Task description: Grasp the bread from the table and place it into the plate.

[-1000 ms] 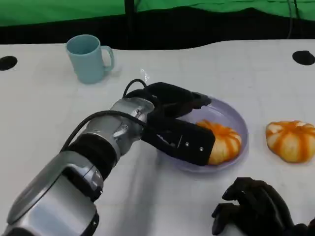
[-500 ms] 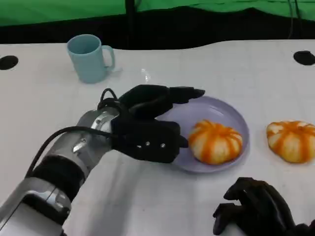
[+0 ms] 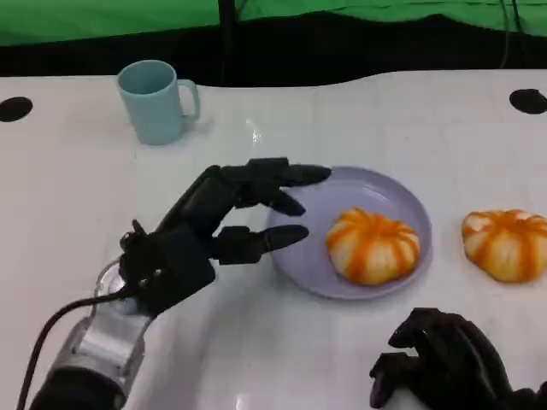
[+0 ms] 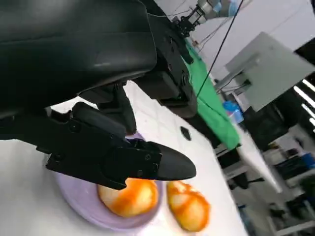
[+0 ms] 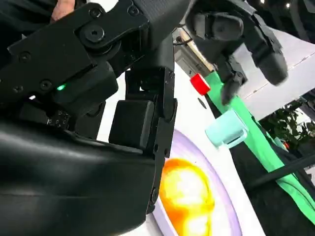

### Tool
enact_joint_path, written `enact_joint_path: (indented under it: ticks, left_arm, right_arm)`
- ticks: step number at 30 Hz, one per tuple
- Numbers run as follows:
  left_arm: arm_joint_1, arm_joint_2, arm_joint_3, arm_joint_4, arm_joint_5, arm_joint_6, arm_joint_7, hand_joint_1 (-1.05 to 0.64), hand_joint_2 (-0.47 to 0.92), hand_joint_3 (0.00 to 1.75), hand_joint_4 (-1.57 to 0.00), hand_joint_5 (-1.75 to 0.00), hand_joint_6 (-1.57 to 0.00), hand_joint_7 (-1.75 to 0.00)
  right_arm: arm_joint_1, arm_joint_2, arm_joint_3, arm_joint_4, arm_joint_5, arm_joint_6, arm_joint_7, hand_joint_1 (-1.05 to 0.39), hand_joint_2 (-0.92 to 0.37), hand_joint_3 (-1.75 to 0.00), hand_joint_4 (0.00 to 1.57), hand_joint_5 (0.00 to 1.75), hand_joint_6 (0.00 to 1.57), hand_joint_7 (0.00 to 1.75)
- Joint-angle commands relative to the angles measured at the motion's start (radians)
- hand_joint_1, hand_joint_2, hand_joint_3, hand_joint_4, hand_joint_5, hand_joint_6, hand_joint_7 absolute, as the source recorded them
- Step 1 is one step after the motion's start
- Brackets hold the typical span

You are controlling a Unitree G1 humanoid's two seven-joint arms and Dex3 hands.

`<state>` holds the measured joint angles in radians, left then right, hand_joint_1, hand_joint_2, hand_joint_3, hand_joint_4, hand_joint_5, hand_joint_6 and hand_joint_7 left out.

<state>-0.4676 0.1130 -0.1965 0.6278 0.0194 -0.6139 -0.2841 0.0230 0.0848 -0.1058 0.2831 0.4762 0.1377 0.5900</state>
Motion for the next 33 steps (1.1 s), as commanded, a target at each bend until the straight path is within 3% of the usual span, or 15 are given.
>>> enact_joint_path:
  ticks: [1,2,3,6,7,18,25,33]
  left_arm:
    - [0.061,-0.011,0.044,-0.073,-0.081,0.039,-0.052,-0.59,0.92,0.30,-0.56,-1.61,-0.70,-0.71]
    - [0.097,-0.016,0.056,-0.109,-0.127,0.065,-0.080,-0.59,0.92,0.30,-0.56,-1.62,-0.70,-0.73]
    - [0.131,-0.020,0.068,-0.141,-0.170,0.088,-0.107,-0.60,0.92,0.29,-0.60,-1.69,-0.64,-1.06]
    - [0.213,-0.032,0.092,-0.234,-0.262,0.170,-0.155,-0.63,0.92,0.29,-0.65,-1.74,-0.55,-1.45]
    - [0.228,-0.034,0.097,-0.256,-0.276,0.193,-0.162,-0.64,0.92,0.29,-0.66,-1.74,-0.54,-1.51]
    - [0.455,-0.079,0.158,-0.422,-0.476,0.379,-0.282,-0.58,0.92,0.31,-0.75,-1.75,-0.54,-1.74]
    - [0.522,-0.072,0.201,-0.486,-0.589,0.535,-0.347,-0.61,0.92,0.26,-0.86,-1.75,-0.61,-1.75]
    - [0.552,-0.083,0.234,-0.463,-0.597,0.557,-0.396,-0.63,0.92,0.23,-0.85,-1.75,-0.61,-1.75]
  right_arm:
    - [0.002,-0.010,-0.012,-0.004,0.010,0.003,-0.003,-1.04,-0.71,0.00,1.57,0.73,1.57,0.36]
    - [0.002,-0.012,-0.011,-0.004,0.007,0.003,-0.003,-1.04,-0.71,0.00,1.57,0.73,1.57,0.35]
    - [0.001,-0.014,-0.012,-0.004,0.006,0.003,-0.003,-1.04,-0.72,0.00,1.57,0.73,1.57,0.36]
    - [0.003,-0.014,-0.011,-0.009,0.001,0.004,-0.009,-1.05,-0.72,0.00,1.57,0.75,1.57,0.38]
    - [0.004,-0.014,-0.011,-0.011,-0.001,0.004,-0.010,-1.05,-0.72,0.00,1.57,0.75,1.57,0.38]
    - [-0.001,-0.017,-0.012,-0.003,0.007,0.006,0.009,-1.04,-0.72,0.00,1.57,0.74,1.57,0.37]
    - [0.003,-0.016,-0.011,-0.005,0.001,-0.009,0.012,-1.04,-0.72,0.00,1.57,0.74,1.57,0.37]
    - [0.005,-0.020,-0.011,-0.014,0.000,0.001,0.005,-1.04,-0.72,0.00,1.57,0.73,1.57,0.36]
